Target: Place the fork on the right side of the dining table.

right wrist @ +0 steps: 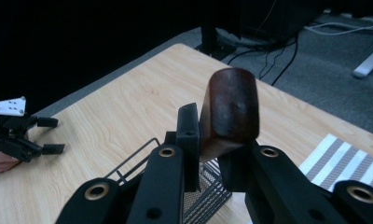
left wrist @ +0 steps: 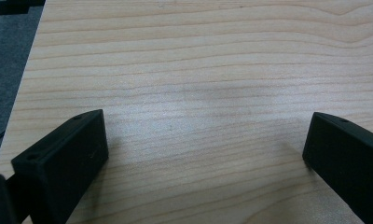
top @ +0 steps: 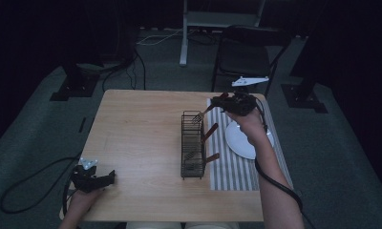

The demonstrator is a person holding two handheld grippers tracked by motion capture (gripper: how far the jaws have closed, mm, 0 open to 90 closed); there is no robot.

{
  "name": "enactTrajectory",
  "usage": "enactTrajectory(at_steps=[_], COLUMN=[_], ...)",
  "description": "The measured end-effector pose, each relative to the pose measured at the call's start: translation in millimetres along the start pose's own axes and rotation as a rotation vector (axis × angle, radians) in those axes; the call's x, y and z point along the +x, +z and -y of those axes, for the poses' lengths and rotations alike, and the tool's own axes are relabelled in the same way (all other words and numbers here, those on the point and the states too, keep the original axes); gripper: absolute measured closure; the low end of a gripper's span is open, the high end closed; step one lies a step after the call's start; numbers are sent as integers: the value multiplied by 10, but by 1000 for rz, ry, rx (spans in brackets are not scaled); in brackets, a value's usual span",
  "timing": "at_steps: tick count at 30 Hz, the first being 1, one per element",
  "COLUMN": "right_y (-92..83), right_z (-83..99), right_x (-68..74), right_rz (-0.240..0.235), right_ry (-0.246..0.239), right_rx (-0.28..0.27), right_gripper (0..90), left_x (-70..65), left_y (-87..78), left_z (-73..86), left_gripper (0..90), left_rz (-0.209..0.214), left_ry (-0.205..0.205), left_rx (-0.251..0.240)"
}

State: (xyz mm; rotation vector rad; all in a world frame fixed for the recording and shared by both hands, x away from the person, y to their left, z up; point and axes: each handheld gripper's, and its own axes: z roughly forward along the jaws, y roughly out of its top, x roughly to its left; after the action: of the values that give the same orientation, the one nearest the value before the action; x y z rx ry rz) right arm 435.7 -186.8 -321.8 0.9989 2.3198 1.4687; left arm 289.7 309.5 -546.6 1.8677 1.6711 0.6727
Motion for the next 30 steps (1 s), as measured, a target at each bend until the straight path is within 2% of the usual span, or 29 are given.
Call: enactTrajectory(at_steps=[10, 18, 22, 30], right_y=[-346, -555, -662, -744], right_z=[-118, -84, 32, 364], right_x=[20, -12, -57, -156], right_rz=[47, 82, 110, 153], right_ry=[-4, 9, 21, 58], right_rx=[-47, -72, -79, -60], right_gripper=[807, 806, 807, 806], left_x=[0, 1, 0, 0], left_y=[0, 0, 0, 0], left_z=[0, 0, 0, 0], left_gripper=[4, 4, 4, 4], left_rz=[0, 0, 0, 0], left_ry=[1, 1, 0, 1], left_rx=[0, 0, 0, 0])
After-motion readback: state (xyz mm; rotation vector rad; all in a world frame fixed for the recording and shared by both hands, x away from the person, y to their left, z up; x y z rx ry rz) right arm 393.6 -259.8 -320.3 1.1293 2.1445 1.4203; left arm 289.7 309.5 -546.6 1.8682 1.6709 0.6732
